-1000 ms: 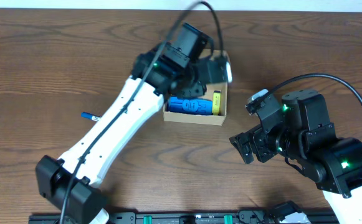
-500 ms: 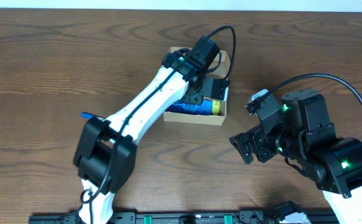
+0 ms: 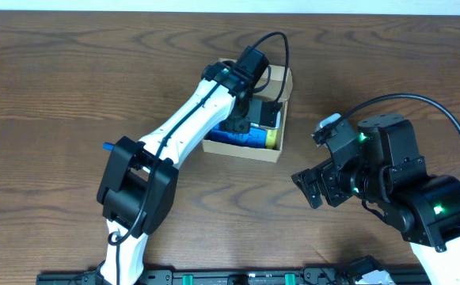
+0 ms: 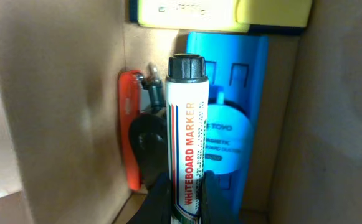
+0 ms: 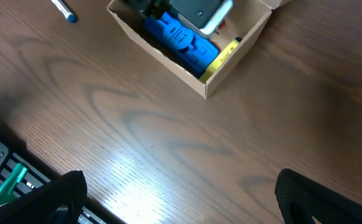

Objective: Pack container
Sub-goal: 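Carry the white marker with left gripper and lower into box, then release marker and move left gripper to the blue-capped marker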

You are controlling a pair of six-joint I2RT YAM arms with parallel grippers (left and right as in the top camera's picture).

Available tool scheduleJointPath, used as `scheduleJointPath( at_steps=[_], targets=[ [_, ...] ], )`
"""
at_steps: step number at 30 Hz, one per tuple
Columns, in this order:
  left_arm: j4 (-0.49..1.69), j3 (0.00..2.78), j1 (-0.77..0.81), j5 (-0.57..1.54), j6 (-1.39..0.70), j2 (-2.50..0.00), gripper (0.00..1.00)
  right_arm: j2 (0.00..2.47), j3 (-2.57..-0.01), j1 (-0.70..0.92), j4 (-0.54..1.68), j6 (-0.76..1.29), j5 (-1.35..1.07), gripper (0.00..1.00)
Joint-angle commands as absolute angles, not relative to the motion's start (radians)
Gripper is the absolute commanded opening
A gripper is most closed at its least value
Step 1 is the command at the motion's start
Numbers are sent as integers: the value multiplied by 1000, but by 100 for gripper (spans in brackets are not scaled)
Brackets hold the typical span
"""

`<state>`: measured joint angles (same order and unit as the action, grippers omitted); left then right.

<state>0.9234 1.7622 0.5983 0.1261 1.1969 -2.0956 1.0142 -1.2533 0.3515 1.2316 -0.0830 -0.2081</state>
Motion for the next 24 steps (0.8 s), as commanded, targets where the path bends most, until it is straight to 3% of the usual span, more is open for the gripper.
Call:
scheduleJointPath(
  at_steps=[1,2,3,7,15,24],
  targets=[
    [945,1761,591,159,1205,-2117,17,1015,-1256,345,1230,-72,-206,99],
    [944,1761,591,159,1195,-2117,37,1015,-1256,345,1230,-72,-206,99],
    [945,1761,591,159,1189,-2117,47,1015,-1256,345,1230,-72,-206,99],
    [945,1762,594,162,1179,-2115,60,1015,-1256,345,1230,-72,-206,99],
    [946,1764,615,179,1082,-2030,61,1015,-1256,345,1230,-72,-206,99],
    [1005,1764,594,75,825,-1808,61,1015,-1256,345,1230,-72,-206,99]
  ],
)
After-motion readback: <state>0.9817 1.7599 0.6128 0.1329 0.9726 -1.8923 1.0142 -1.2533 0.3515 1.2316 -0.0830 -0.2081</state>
